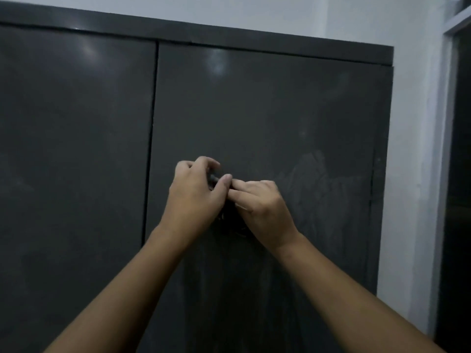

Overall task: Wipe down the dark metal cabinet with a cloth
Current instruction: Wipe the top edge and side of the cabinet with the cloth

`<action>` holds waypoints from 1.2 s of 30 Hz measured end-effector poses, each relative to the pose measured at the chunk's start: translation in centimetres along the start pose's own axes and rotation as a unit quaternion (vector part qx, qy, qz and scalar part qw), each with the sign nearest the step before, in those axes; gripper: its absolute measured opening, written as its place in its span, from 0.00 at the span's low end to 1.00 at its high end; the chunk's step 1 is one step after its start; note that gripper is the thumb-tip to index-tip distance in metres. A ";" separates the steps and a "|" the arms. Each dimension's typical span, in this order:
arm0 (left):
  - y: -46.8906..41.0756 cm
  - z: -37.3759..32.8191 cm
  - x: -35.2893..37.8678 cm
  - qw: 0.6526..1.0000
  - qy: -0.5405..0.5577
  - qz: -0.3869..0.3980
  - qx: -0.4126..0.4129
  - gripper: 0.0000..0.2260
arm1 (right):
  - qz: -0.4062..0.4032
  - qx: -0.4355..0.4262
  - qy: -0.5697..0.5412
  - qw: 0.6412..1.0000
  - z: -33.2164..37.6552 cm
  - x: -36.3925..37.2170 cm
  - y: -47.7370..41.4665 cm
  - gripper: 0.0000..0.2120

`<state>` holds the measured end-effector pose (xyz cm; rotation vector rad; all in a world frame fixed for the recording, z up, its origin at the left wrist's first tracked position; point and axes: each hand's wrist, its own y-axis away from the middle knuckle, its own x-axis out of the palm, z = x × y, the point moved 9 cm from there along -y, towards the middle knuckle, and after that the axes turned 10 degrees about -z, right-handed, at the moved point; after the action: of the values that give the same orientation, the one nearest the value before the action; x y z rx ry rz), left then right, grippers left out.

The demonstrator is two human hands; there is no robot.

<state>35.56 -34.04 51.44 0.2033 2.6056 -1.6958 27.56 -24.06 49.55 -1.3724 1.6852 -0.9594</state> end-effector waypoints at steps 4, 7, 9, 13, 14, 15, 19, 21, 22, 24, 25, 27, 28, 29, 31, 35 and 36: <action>1.7 0.1 0.5 0.997 0.070 -0.039 0.017 0.17 | 0.044 -0.003 -0.079 0.996 -1.4 -1.0 -0.2 0.10; 2.2 0.3 1.3 0.992 0.108 -0.066 0.030 0.17 | 0.013 0.071 -0.076 0.995 -5.1 -4.7 -0.9 0.13; 2.2 -0.2 1.3 0.985 0.133 -0.100 0.054 0.18 | -0.043 0.110 -0.015 0.993 -8.4 -8.3 -1.5 0.14; 0.2 -3.6 1.6 0.962 0.136 -0.165 0.167 0.14 | -0.061 0.127 0.147 0.979 -14.7 -13.9 -2.0 0.18; -0.6 -4.6 1.9 0.955 0.125 -0.184 0.193 0.12 | -0.048 0.131 0.156 0.978 -16.2 -14.6 -1.9 0.20; -1.5 -5.5 2.2 0.948 0.115 -0.206 0.212 0.09 | -0.030 0.127 0.159 0.979 -17.5 -14.9 -1.7 0.21; -2.1 -8.6 4.9 0.924 0.054 -0.274 0.260 0.07 | 0.023 0.105 0.134 0.985 -20.3 -14.5 -0.5 0.23; -0.9 -10.0 7.7 0.925 0.016 -0.262 0.274 0.08 | -0.023 0.143 0.076 0.987 -21.0 -14.8 -0.3 0.21; 0.0 -10.8 9.2 0.928 0.001 -0.245 0.279 0.09 | -0.052 0.153 0.060 0.985 -21.2 -15.1 -0.2 0.20; 2.0 -12.6 12.2 0.938 -0.030 -0.187 0.291 0.12 | -0.084 0.149 0.058 0.984 -21.3 -15.3 0.0 0.19; 3.3 -13.3 14.0 0.943 -0.060 -0.145 0.295 0.16 | -0.093 0.145 0.056 0.983 -21.4 -15.4 0.2 0.19; 6.4 -13.7 17.1 0.940 -0.162 -0.062 0.295 0.27 | -0.119 0.144 0.047 0.981 -21.8 -15.8 0.5 0.19; 7.7 -13.6 17.9 0.930 -0.206 -0.039 0.301 0.32 | -0.131 0.144 0.046 0.980 -22.0 -16.1 0.6 0.19; 8.7 -13.4 18.3 0.922 -0.229 -0.031 0.312 0.34 | -0.138 0.144 0.050 0.979 -22.1 -16.2 0.7 0.19; 9.3 -13.2 18.0 0.910 -0.224 -0.036 0.348 0.32 | -0.141 0.141 0.058 0.978 -22.0 -16.2 0.6 0.20; 5.0 -12.1 15.3 0.949 -0.120 -0.060 0.285 0.25 | -0.142 0.139 0.066 0.978 -21.8 -16.3 0.7 0.21; 3.3 -11.8 14.0 0.960 -0.087 -0.097 0.250 0.23 | -0.144 0.141 0.066 0.977 -21.8 -16.4 0.7 0.20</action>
<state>22.72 -20.66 51.95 -0.1949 2.0895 -2.2954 10.19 -5.83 59.97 -1.4074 1.3970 -1.4233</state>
